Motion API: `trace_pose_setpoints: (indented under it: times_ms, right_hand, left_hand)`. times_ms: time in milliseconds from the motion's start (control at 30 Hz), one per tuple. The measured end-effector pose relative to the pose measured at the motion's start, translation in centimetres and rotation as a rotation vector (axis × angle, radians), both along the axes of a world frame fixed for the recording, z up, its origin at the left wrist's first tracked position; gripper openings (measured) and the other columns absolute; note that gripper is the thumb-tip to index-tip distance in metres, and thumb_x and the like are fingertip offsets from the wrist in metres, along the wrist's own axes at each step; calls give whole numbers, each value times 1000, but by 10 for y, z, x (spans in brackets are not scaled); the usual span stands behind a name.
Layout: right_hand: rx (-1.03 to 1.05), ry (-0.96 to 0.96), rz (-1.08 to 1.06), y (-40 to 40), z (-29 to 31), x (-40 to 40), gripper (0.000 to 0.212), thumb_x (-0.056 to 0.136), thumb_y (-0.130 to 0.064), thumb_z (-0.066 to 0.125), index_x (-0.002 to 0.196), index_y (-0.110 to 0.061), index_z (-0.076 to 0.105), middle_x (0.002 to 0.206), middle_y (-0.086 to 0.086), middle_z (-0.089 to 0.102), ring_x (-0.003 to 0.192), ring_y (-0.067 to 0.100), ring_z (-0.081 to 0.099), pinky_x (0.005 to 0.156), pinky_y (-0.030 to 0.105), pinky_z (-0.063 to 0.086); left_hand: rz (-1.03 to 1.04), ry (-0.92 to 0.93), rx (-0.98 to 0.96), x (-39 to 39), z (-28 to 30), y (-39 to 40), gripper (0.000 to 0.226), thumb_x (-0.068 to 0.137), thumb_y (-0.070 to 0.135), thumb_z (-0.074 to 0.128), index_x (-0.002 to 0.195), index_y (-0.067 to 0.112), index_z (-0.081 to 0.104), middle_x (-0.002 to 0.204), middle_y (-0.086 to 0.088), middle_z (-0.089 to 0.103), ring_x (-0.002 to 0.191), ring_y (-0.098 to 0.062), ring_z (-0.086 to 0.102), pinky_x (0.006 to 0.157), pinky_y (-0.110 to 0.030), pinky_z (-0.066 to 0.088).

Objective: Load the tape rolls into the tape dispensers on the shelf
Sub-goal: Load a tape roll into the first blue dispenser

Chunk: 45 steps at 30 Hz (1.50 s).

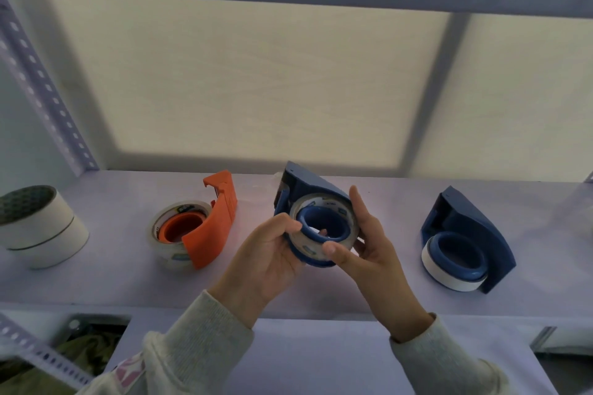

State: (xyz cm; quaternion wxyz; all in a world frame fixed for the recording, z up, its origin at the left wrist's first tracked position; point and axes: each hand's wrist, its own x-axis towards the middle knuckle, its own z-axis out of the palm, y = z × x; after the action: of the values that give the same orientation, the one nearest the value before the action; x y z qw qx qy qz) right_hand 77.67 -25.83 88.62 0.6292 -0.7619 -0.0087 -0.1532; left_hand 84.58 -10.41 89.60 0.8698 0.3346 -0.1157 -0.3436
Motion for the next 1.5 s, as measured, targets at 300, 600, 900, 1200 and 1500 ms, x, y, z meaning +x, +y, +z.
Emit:
trace_pose_setpoints:
  times_ms: [300, 600, 900, 1200, 1500]
  right_hand:
    - [-142, 89, -40, -5, -11, 11, 102, 66, -50, 72, 148, -38, 14, 127, -18, 36, 125, 1, 41, 107, 25, 41]
    - [-147, 138, -73, -27, -7, 21, 74, 89, -41, 55, 151, -32, 17, 130, -19, 38, 118, -19, 38, 103, 15, 33]
    - [-320, 70, -170, -20, -24, 30, 56, 97, -13, 51, 146, -33, 31, 133, -9, 36, 111, -27, 33, 87, -6, 29]
    - [-397, -2, -159, -16, -27, 23, 46, 99, -27, 45, 145, -27, 39, 138, -10, 38, 121, -13, 37, 96, 2, 32]
    - [-532, -46, -135, -10, -25, 17, 66, 95, -32, 54, 149, -41, 16, 135, -5, 39, 117, -1, 43, 99, 16, 44]
  left_hand:
    - [27, -76, 629, 3, -4, 0, 44, 81, 10, 70, 122, 4, 54, 113, -19, 69, 105, -30, 67, 93, -42, 54]
    - [24, -90, 607, 16, -8, 11, 38, 81, 4, 69, 117, 7, 61, 107, -12, 73, 97, -24, 70, 84, -34, 58]
    - [226, -689, 936, 10, -3, 8, 46, 70, 21, 83, 87, 46, 48, 91, 28, 58, 89, 6, 57, 67, -2, 45]
    - [402, -1106, 1217, 10, -10, -7, 73, 55, 62, 77, 118, 33, 54, 104, 16, 55, 89, 1, 50, 71, 1, 37]
    - [291, -952, 1238, 14, -13, -1, 72, 52, 55, 84, 112, 41, 47, 105, 16, 48, 97, -2, 51, 76, -7, 39]
